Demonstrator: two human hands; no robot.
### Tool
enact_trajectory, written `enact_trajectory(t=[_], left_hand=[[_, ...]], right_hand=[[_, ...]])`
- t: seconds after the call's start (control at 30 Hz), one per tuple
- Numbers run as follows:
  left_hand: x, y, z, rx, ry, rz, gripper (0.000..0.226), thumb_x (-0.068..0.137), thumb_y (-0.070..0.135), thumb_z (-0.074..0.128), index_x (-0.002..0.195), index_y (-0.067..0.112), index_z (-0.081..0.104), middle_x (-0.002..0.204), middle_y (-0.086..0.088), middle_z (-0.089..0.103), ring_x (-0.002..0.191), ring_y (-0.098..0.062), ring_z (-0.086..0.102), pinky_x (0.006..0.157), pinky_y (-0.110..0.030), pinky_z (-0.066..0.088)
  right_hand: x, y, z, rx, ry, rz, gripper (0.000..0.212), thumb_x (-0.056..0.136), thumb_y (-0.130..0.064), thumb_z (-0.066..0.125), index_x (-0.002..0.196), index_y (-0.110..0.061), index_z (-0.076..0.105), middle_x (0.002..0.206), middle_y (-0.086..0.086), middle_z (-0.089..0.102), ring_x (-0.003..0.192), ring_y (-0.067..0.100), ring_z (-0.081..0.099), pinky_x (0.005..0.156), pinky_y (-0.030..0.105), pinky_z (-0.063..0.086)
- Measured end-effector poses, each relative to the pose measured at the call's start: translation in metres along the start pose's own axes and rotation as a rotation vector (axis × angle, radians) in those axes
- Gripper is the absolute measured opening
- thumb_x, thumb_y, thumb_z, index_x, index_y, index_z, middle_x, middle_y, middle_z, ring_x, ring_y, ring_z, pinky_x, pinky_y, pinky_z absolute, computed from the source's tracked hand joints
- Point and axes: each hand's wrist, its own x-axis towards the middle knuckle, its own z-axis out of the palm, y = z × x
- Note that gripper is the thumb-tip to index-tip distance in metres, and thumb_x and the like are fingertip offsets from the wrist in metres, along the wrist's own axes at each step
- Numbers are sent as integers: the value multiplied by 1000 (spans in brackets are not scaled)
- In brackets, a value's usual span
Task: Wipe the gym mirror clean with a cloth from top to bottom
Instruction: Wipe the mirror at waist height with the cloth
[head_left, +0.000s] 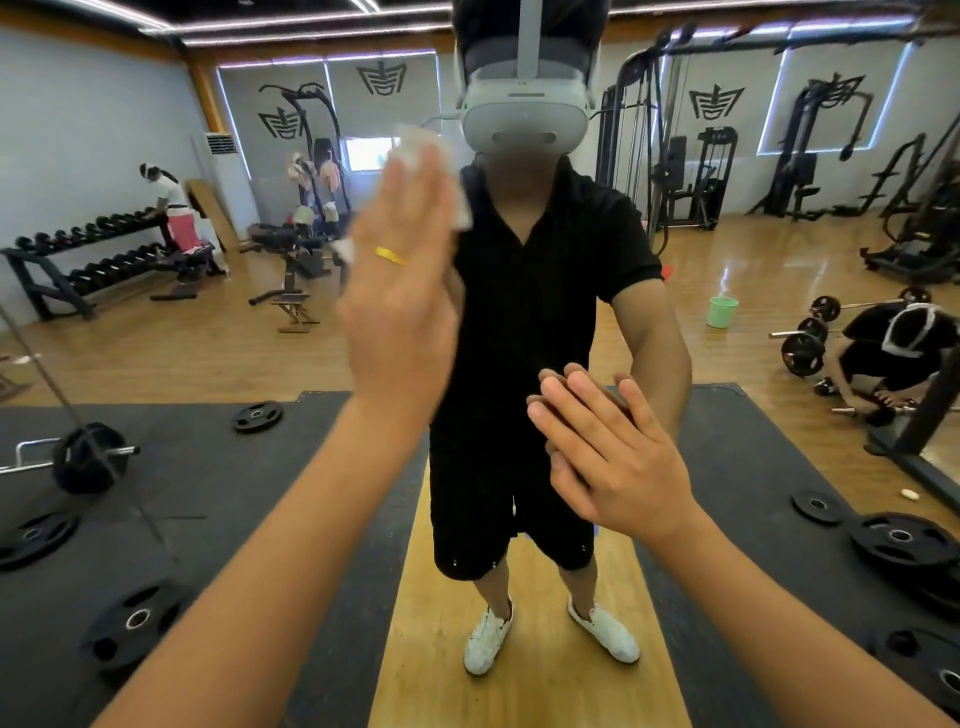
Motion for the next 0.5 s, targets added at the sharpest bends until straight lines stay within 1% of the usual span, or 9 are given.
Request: enact_trajectory(t=[0.07, 0.1, 0.13, 0.2, 0.27, 0.3, 0.37, 0.43, 0.5], left_hand=[[-16, 19, 7, -53, -114, 131, 55, 89, -19, 65, 140, 0, 58, 148, -15, 55, 141, -34, 47, 110, -40, 49], [-19, 20, 8, -67, -159, 195, 52, 91, -18, 65, 140, -1, 58, 147, -15, 56, 142, -35, 46, 110, -48, 48], [-17, 17, 6, -56, -181, 247, 49, 93, -15, 64, 140, -1, 58, 147, -15, 56, 142, -35, 47, 112, -50, 46], [-6, 6, 0, 40, -143, 258, 45, 97, -12, 61, 140, -1, 59, 147, -16, 55, 140, -36, 48, 119, -37, 40], [12, -7, -3, 119, -4, 55, 38, 106, -1, 45, 140, 1, 60, 147, -17, 55, 140, -35, 49, 119, -20, 31], [22, -8, -4, 117, 66, -80, 40, 106, 3, 40, 141, 2, 60, 148, -16, 55, 141, -34, 48, 118, -16, 31], [28, 8, 0, 92, 129, -236, 42, 104, 3, 43, 141, 5, 60, 149, -11, 56, 140, -30, 51, 114, -19, 39], [12, 36, 11, 90, 88, -198, 40, 105, 2, 45, 141, 5, 60, 148, -14, 56, 133, -28, 57, 105, -24, 47], [-23, 62, 19, 65, -55, -35, 39, 102, -5, 52, 140, 1, 60, 147, -18, 56, 135, -30, 54, 107, -24, 43]], right_hand=[[0, 1, -1, 18, -8, -3, 54, 96, -24, 60, 148, -14, 54, 157, 9, 47, 150, 27, 40, 126, 50, 22], [1, 1, -1, 19, -8, -3, 55, 95, -24, 61, 149, -14, 54, 157, 8, 47, 150, 26, 40, 126, 50, 21], [0, 2, -2, 19, -9, 0, 55, 95, -24, 62, 149, -15, 54, 158, 8, 46, 150, 26, 39, 126, 50, 20], [0, 2, -2, 30, -18, 3, 56, 95, -24, 63, 150, -15, 53, 159, 7, 45, 151, 25, 38, 126, 50, 21], [0, 2, -4, 42, -34, 1, 57, 96, -26, 62, 151, -15, 52, 160, 7, 43, 151, 25, 37, 126, 50, 22], [0, 3, -5, 42, -38, 0, 57, 97, -26, 61, 151, -15, 51, 161, 7, 43, 152, 25, 36, 126, 50, 22], [1, 3, -7, 50, -42, 0, 56, 98, -27, 60, 152, -15, 51, 161, 6, 42, 151, 24, 37, 126, 49, 22], [1, 3, -7, 56, -43, -12, 54, 99, -27, 57, 152, -16, 51, 161, 6, 42, 151, 24, 37, 126, 48, 22], [1, 3, -7, 70, -39, -13, 55, 98, -26, 57, 152, -18, 49, 160, 6, 43, 151, 23, 37, 126, 49, 23]])
